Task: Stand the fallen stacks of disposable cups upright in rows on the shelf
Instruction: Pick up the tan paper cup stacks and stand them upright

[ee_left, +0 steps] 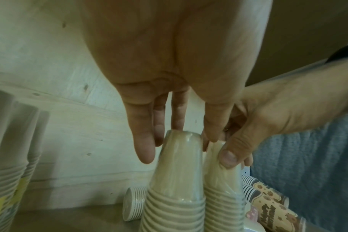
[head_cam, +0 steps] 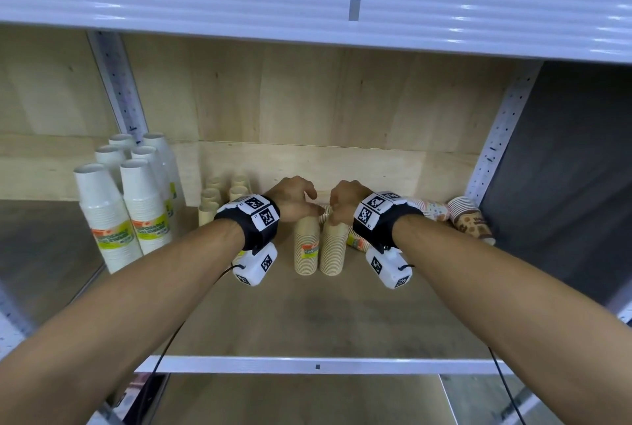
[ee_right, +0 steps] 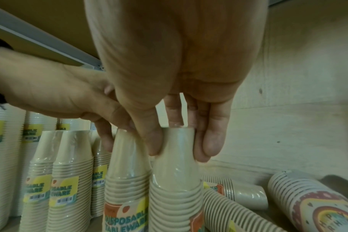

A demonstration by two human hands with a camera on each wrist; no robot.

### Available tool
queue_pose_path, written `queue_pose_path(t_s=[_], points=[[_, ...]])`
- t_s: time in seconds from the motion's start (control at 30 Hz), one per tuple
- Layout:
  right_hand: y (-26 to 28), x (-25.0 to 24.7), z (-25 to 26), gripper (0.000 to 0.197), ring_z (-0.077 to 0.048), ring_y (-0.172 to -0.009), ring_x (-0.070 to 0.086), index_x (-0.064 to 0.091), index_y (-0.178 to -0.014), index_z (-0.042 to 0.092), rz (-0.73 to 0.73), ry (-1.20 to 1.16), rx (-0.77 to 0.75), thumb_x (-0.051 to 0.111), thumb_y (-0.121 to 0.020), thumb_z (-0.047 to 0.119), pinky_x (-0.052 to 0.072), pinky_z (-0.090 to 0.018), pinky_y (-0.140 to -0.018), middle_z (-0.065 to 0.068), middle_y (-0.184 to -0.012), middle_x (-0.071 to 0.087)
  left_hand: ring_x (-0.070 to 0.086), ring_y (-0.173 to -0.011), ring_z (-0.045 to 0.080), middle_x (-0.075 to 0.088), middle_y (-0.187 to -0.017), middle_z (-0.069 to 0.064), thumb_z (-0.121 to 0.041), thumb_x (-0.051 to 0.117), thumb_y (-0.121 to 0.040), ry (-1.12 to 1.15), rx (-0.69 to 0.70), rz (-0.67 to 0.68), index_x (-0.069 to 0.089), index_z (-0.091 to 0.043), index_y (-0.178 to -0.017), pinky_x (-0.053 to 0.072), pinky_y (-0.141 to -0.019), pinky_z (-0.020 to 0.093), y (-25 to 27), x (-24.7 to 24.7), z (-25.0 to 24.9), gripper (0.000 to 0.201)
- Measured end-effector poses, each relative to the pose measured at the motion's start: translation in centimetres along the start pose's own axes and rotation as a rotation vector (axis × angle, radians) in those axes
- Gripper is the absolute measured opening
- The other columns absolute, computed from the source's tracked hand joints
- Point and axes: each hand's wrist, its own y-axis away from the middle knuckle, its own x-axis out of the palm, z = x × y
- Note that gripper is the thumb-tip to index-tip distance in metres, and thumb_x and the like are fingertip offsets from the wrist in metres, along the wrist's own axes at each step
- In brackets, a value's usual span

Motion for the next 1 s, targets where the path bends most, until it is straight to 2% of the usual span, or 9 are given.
queue_pose_path(t_s=[0.17,0.37,0.43,0.53,0.57,0.63,0.7,0.87,1.0], points=[[-0.2,0.2,-0.1,0.029,-0.020,-0.071,0.051,0.049,-0.063,0.008,-0.015,0.006,0.045,0.074,-0.079,0.013,0.027,-0.021,-0.044,-0.003,-0.065,0.047,0.061,-0.101,0.020,0.065,-0.115,0.004,-0.029,0.072,-0.083,-0.024,0.025,0.015,0.068,-0.014,-0.117,0.047,-0.080,0.026,0.0,0.1,-0.3,0.038],[0.2,0.0,-0.3,0.022,-0.022,-0.078,0.053,0.064,-0.094,0.009,-0.012,0.027,0.023,0.076,-0.077,0.019,0.039,-0.023,-0.055,-0.006,-0.081,0.054,0.058,-0.107,0.020,0.060,-0.123,0.004,-0.028,0.069,-0.085,-0.008,0.035,0.011,0.064,-0.015,-0.125,0.044,-0.082,0.025,0.1,0.2,-0.8,0.043],[0.2,0.0,-0.3,0.022,-0.023,-0.080,0.050,0.059,-0.088,0.013,0.000,0.003,0.029,0.076,-0.077,0.022,0.044,-0.027,-0.064,-0.006,-0.084,0.053,0.057,-0.104,0.019,0.059,-0.122,0.004,-0.030,0.070,-0.084,-0.009,0.028,-0.003,0.064,-0.016,-0.125,0.043,-0.081,0.026,0.1,0.3,-0.7,0.043],[0.3,0.0,-0.1,0.023,-0.023,-0.077,0.055,0.054,-0.071,0.008,0.001,0.013,0.043,0.074,-0.077,0.016,0.037,-0.022,-0.050,-0.004,-0.069,0.050,0.061,-0.103,0.019,0.065,-0.121,0.007,-0.023,0.070,-0.085,-0.011,0.034,0.009,0.067,-0.012,-0.123,0.044,-0.079,0.024,0.1,0.4,-0.7,0.039],[0.3,-0.1,-0.1,0.018,-0.024,-0.081,0.060,0.060,-0.080,0.006,0.018,0.017,0.030,0.074,-0.078,0.016,0.041,-0.021,-0.053,-0.006,-0.076,0.058,0.061,-0.105,0.020,0.066,-0.122,0.007,-0.021,0.069,-0.086,-0.010,0.040,0.011,0.067,-0.011,-0.123,0.044,-0.080,0.024,0.1,0.4,-0.8,0.038],[0.5,-0.3,-0.1,0.036,-0.025,-0.099,0.066,0.065,-0.113,0.002,0.041,0.021,0.009,0.073,-0.080,0.016,0.048,-0.024,-0.066,-0.010,-0.108,0.067,0.062,-0.108,0.020,0.066,-0.123,0.007,-0.019,0.069,-0.087,-0.007,0.046,0.010,0.066,-0.010,-0.123,0.044,-0.080,0.024,0.2,0.4,-0.8,0.038],[0.7,-0.5,-0.2,0.041,-0.025,-0.105,0.065,0.064,-0.121,0.004,0.033,0.023,-0.008,0.071,-0.082,0.013,0.045,-0.022,-0.061,-0.012,-0.119,0.065,0.062,-0.107,0.020,0.066,-0.122,0.007,-0.019,0.069,-0.086,-0.003,0.044,0.011,0.066,-0.009,-0.123,0.045,-0.080,0.024,0.2,0.4,-0.8,0.038],[0.3,-0.2,-0.1,0.031,-0.022,-0.079,0.058,0.066,-0.100,0.004,-0.019,0.014,0.011,0.075,-0.079,0.024,0.038,-0.021,-0.052,-0.010,-0.092,0.062,0.063,-0.098,0.020,0.069,-0.114,0.007,-0.018,0.070,-0.084,-0.008,0.035,0.017,0.069,-0.012,-0.119,0.049,-0.079,0.026,0.2,0.3,-0.8,0.035],[0.4,-0.5,-0.5,0.048,-0.029,-0.105,0.060,0.061,-0.119,0.008,-0.007,-0.014,0.011,0.074,-0.079,0.032,0.048,-0.032,-0.082,-0.012,-0.117,0.062,0.063,-0.100,0.021,0.068,-0.114,0.006,-0.019,0.070,-0.084,-0.023,0.034,0.018,0.069,-0.012,-0.120,0.048,-0.080,0.025,0.2,0.2,-0.9,0.037]])
